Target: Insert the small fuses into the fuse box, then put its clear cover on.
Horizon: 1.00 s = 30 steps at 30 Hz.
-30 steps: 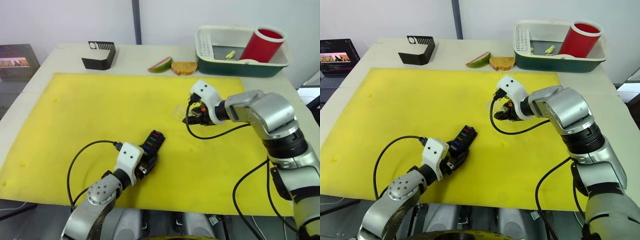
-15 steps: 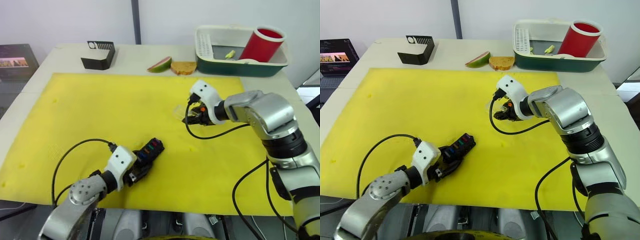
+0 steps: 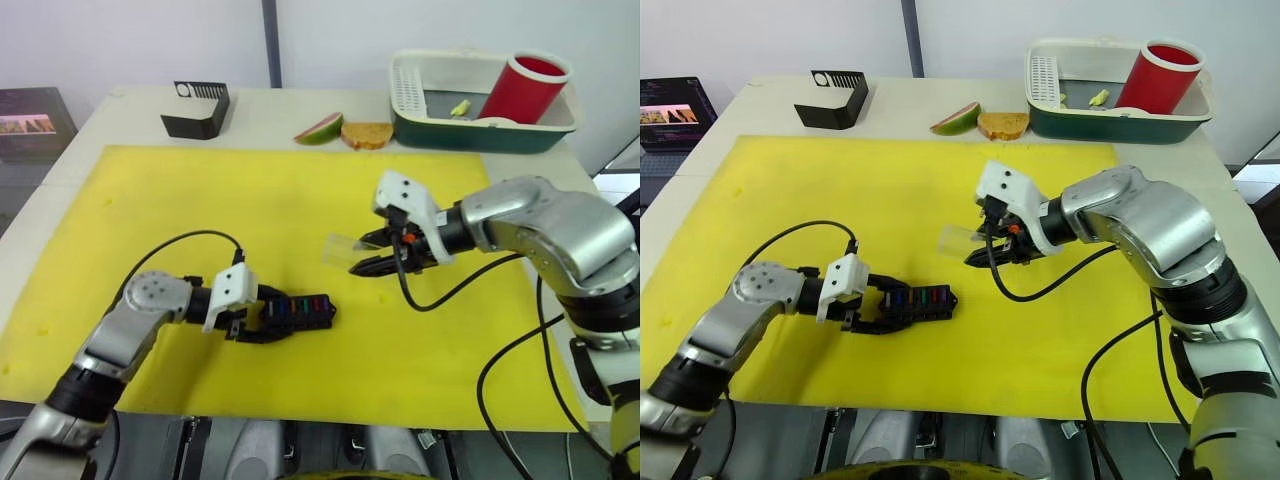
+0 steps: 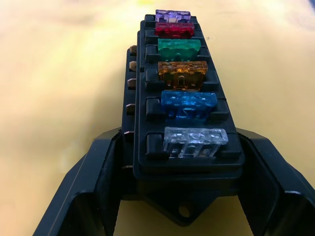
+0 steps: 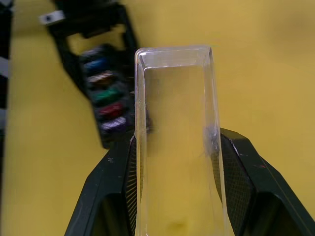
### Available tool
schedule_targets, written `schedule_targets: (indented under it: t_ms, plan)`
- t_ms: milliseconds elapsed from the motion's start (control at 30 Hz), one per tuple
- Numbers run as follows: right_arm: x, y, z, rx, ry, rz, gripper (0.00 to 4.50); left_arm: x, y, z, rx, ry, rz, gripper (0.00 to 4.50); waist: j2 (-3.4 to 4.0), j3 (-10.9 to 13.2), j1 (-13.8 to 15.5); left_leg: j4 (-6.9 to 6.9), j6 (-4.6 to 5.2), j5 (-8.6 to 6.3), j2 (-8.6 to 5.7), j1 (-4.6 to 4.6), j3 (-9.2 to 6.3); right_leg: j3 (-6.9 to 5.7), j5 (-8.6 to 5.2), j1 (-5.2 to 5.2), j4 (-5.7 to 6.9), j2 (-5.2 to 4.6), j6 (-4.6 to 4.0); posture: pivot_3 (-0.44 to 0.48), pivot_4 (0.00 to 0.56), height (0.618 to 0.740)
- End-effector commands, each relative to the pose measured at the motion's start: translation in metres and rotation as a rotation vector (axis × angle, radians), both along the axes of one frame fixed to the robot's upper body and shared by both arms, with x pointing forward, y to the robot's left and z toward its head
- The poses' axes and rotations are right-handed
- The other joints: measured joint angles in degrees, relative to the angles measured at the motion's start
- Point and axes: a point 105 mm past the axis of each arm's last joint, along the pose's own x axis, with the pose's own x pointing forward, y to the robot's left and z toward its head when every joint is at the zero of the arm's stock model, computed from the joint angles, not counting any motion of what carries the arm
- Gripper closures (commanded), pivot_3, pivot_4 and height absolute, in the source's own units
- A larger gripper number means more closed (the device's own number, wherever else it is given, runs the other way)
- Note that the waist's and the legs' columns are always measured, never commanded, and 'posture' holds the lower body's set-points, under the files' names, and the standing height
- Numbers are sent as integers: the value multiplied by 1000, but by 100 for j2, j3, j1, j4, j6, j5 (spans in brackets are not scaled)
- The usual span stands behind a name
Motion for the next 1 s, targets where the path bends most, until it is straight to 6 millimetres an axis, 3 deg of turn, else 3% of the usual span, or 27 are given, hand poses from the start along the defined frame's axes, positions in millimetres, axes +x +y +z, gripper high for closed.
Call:
schedule_targets:
  t_ms: [33,433,1000]
  plan:
    - [-11,19,5,-14,-25,77,2823,7,-1,1,11,-43,-55,1751,0,0,9,0,0,0,0,-1,-1,-1,0,-1,1,0,0,0,150,740]
    - [-14,45,-23,-151,-45,78,2823,13,-9,-1,3,-35,-84,1751,0,0,21,7,0,0,0,-3,-1,-1,0,0,3,-1,0,0,150,740]
    - [-21,62,-26,-129,-52,109,2823,20,-13,-2,-3,-21,-64,1751,-1,-1,25,18,4,-2,-1,-3,-2,-3,1,6,7,0,1,0,150,740]
